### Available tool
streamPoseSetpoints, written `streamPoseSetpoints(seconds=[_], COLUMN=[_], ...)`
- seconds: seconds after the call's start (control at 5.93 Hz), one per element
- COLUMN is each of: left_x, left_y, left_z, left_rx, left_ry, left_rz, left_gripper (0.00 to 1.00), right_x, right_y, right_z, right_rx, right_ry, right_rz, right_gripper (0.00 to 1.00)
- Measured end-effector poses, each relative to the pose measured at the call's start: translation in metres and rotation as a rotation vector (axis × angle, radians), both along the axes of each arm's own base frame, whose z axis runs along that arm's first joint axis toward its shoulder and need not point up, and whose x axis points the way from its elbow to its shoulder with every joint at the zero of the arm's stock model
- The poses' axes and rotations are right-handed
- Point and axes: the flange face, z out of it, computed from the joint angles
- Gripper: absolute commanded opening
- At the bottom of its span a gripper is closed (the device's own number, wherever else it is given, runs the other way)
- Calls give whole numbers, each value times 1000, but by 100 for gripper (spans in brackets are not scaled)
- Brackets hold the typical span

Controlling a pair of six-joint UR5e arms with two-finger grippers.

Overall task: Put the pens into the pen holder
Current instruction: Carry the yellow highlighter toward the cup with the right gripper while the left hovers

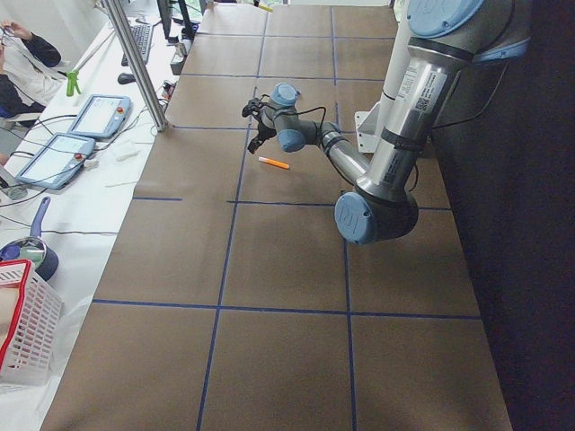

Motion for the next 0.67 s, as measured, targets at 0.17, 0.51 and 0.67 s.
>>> streamPoseSetpoints(seconds=[0.17, 0.51, 0.67], left_x=[4, 6, 7], left_y=[-1, -1, -2], left_z=[2, 3, 5], left_rx=[-32, -52, -58], left_ry=[-30, -49, -50], left_rz=[9, 15, 19], left_gripper=[100, 100, 100], right_x=[-47, -177, -254], right_y=[5, 24, 51], right_z=[-59, -155, -189], right_rx=[47, 138, 194], right_ry=[-54, -199, -241], right_rz=[51, 158, 209], right_gripper=[0, 0, 0])
